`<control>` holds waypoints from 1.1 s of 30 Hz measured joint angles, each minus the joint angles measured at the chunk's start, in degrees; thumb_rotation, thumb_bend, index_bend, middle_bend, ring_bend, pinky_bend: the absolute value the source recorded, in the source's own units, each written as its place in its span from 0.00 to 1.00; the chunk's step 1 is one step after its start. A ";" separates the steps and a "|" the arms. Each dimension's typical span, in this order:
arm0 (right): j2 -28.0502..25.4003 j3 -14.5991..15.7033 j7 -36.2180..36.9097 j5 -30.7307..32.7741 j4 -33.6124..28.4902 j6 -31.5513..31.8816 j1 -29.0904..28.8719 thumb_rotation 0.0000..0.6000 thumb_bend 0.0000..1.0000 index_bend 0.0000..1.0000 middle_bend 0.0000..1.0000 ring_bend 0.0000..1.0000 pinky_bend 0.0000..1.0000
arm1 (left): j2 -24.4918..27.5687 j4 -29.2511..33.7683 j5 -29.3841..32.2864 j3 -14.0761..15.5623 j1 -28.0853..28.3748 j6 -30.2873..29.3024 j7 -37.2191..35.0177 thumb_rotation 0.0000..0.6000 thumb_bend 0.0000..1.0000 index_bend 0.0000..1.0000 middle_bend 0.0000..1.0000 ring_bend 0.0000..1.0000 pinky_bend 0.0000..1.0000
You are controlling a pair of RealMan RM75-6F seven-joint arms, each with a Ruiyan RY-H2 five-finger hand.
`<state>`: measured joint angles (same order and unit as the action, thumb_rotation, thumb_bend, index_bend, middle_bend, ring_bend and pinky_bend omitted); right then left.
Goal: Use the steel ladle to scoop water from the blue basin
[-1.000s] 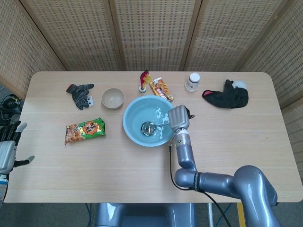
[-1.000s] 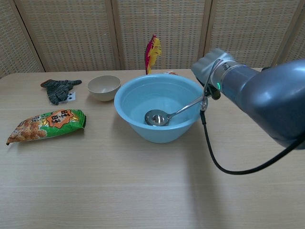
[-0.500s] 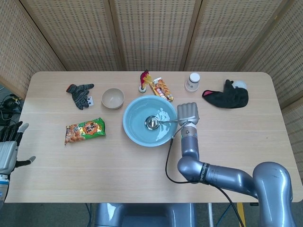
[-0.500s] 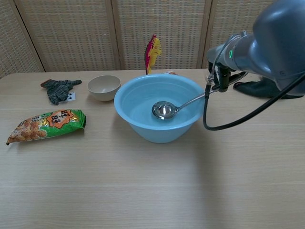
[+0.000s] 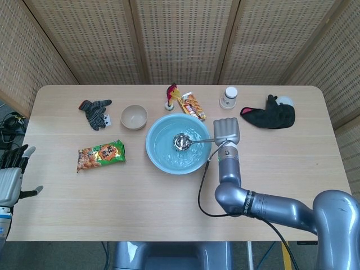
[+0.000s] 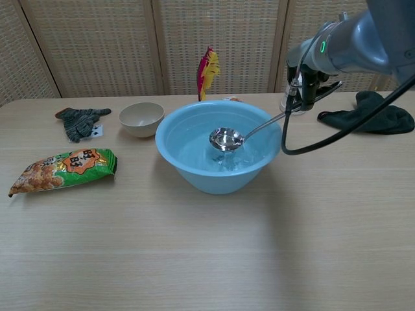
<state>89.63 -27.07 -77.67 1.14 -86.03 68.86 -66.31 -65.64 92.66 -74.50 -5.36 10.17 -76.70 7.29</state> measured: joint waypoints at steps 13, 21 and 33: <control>-3.46 -1.12 -0.13 3.38 -3.04 1.92 -1.81 1.00 0.91 0.83 1.00 1.00 1.00 | -0.07 -0.20 0.34 -0.03 0.12 0.29 0.02 1.00 0.00 0.00 0.00 0.00 0.00; -5.38 -1.75 0.87 4.88 -5.24 2.17 -2.13 1.00 0.91 0.83 1.00 1.00 1.00 | -0.02 -0.14 0.23 0.00 0.11 0.18 -0.07 1.00 0.00 0.00 0.00 0.00 0.00; -8.31 -2.24 2.21 6.97 -8.56 2.87 -2.84 1.00 0.91 0.83 1.00 1.00 1.00 | 0.14 0.23 0.11 0.05 -0.01 -0.10 -0.13 1.00 0.00 0.00 0.00 0.00 0.00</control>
<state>81.32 -29.31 -75.46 8.11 -94.59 71.73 -69.16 -65.50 92.89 -74.39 -5.31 10.15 -76.79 7.15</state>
